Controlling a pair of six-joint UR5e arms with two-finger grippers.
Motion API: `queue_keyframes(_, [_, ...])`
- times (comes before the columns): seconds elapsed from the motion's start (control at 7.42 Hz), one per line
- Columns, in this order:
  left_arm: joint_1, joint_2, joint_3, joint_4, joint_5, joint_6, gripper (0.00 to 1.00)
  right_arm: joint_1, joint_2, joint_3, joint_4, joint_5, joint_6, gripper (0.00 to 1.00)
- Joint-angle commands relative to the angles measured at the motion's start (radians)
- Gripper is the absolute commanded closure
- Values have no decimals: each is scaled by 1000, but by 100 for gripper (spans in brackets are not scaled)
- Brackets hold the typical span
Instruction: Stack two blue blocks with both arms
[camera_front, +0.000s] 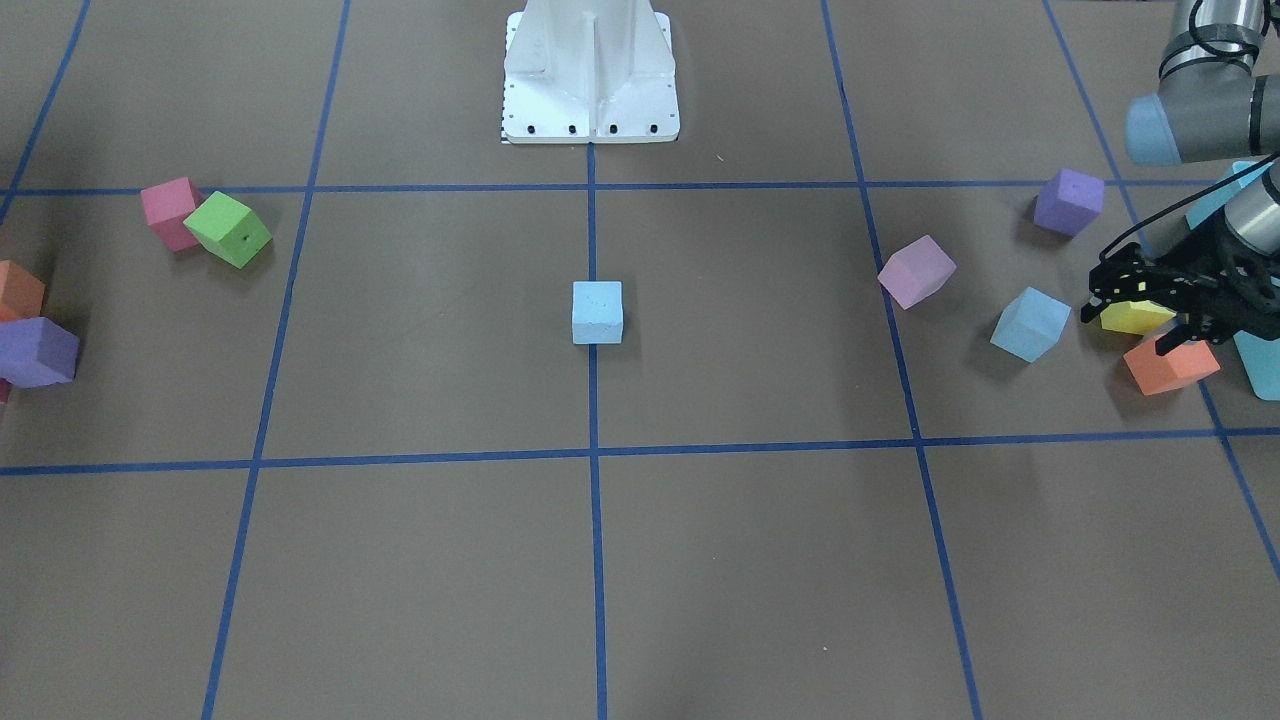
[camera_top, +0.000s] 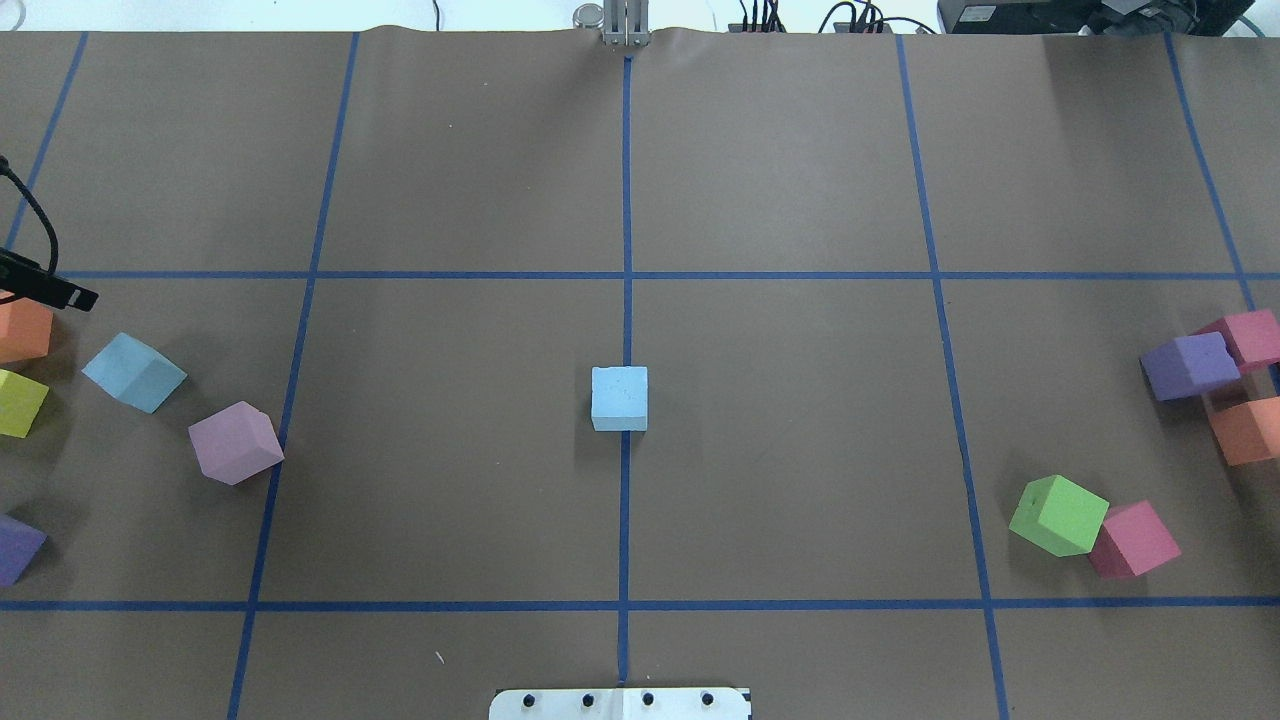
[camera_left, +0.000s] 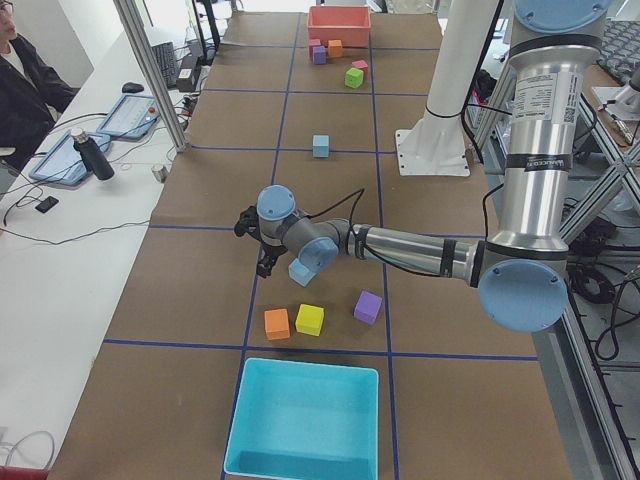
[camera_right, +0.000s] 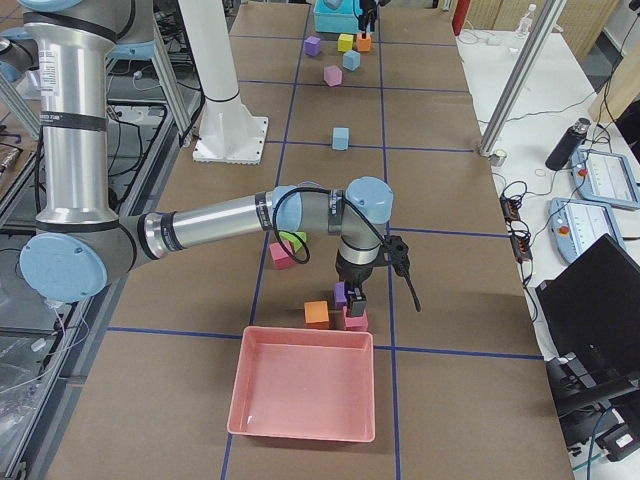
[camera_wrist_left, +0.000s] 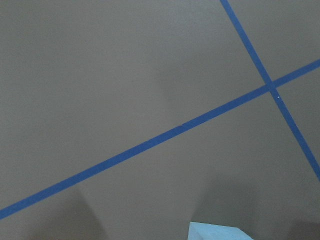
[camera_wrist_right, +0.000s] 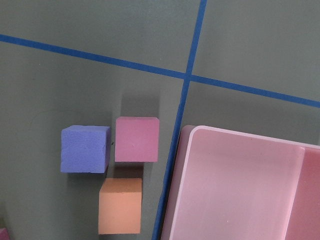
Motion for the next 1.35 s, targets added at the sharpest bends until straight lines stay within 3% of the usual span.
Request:
queue_keyframes(0.0, [75,24,0,-49,56,-13,1,0,-3,2,0,0,0,0])
queue_keyframes(0.27, [107,65,-1,-143,56,-78,1,0,-8,1,0,0,-4,0])
queue_keyframes(0.4, [150,67,0,-161,102,-117,1,0,-9,2,0,0,-4,0])
queue_keyframes(1.08, [237,70,31,-163,202,-148,2,0,-15,2,0,0,-1,0])
queue_keyframes(1.21, [239,68,34,-163,200,-148,11,0,-15,4,0,0,-1,0])
